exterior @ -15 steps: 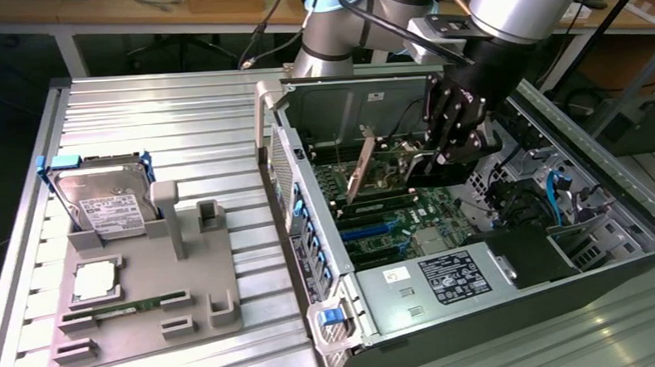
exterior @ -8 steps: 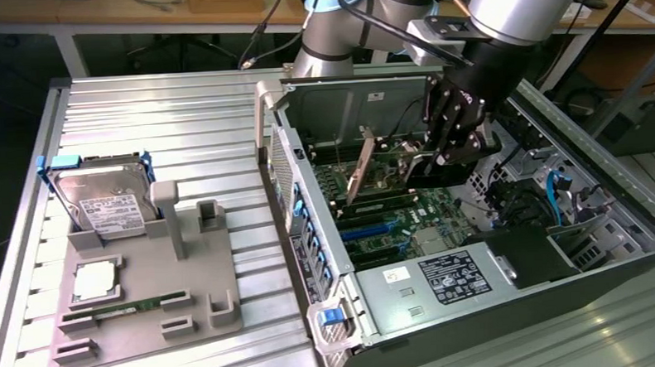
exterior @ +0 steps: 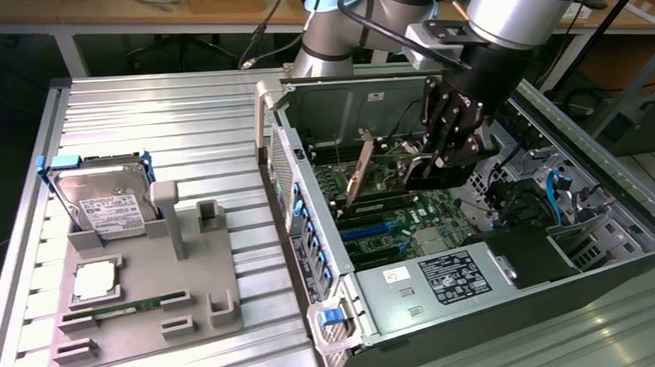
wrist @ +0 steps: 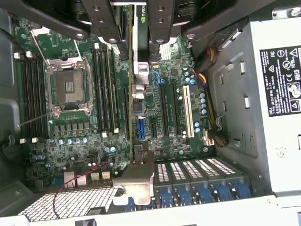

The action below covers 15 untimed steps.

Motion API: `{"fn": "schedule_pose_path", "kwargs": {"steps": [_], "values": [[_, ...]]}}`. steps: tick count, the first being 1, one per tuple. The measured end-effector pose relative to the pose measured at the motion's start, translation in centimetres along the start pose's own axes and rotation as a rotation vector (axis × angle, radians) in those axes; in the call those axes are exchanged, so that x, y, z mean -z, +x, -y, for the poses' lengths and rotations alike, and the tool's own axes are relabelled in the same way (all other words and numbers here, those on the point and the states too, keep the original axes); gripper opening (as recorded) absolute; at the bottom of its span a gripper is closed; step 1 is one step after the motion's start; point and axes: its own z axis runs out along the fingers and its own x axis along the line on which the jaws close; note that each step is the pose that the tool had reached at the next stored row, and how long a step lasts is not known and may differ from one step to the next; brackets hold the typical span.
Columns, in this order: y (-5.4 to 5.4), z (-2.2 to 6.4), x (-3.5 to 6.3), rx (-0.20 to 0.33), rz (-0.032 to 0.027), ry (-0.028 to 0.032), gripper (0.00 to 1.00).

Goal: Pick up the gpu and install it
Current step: 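Insert the gpu into the slot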

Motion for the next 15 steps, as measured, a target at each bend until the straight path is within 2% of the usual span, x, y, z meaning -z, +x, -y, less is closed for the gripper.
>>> {"fn": "schedule_pose_path", "kwargs": {"steps": [15], "values": [[0.0,0.01,-0.37,0.0,0.0,0.0,0.27]]}}
